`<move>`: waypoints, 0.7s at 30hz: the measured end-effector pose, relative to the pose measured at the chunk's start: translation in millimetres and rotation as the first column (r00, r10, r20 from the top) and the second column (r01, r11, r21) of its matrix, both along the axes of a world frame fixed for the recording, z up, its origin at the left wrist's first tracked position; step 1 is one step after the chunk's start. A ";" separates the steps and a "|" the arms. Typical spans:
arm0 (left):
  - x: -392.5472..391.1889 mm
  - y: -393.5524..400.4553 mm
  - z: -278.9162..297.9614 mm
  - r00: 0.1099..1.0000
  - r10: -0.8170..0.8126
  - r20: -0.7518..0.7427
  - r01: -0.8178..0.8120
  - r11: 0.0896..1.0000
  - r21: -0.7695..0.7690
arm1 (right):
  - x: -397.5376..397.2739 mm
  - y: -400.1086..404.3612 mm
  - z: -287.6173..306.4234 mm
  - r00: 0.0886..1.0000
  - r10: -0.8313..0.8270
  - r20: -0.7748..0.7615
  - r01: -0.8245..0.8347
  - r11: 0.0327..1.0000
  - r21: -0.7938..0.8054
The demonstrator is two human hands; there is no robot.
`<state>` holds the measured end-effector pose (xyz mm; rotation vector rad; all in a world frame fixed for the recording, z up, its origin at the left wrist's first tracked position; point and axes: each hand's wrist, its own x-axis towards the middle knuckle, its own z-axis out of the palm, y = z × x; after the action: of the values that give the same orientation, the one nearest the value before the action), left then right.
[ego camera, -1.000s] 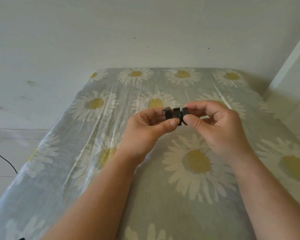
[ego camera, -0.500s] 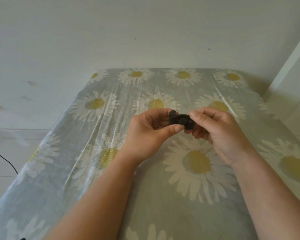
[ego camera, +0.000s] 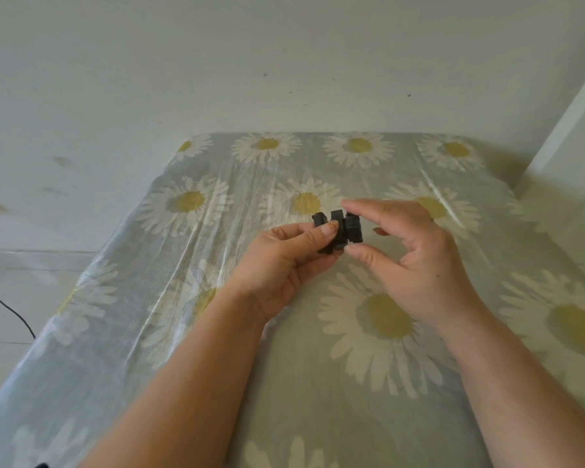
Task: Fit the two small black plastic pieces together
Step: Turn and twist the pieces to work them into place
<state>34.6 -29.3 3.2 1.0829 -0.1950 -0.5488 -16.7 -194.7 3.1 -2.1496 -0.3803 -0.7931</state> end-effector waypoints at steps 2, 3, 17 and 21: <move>-0.3 0.2 0.4 1.000 -0.007 -0.003 0.007 1.000 -0.001 | -0.6 -0.2 0.5 1.000 0.000 -0.004 0.000 1.000 0.003; -0.4 0.3 0.5 1.000 -0.009 -0.007 0.009 1.000 -0.004 | -0.7 -0.5 1.0 1.000 0.003 -0.002 -0.003 1.000 0.003; -6.9 -3.8 2.8 0.973 0.060 0.223 -0.076 0.995 0.061 | -2.2 -0.8 6.9 0.995 0.064 -0.081 -0.040 0.962 0.271; -10.9 -6.2 4.5 0.918 0.119 0.379 -0.175 0.978 0.116 | -1.1 -5.0 7.0 0.987 0.102 -0.126 -0.046 0.920 0.388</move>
<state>23.7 -35.5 7.7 1.3310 -0.4048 -0.2195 -17.7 -199.7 10.2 -1.7978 -0.2082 -0.6066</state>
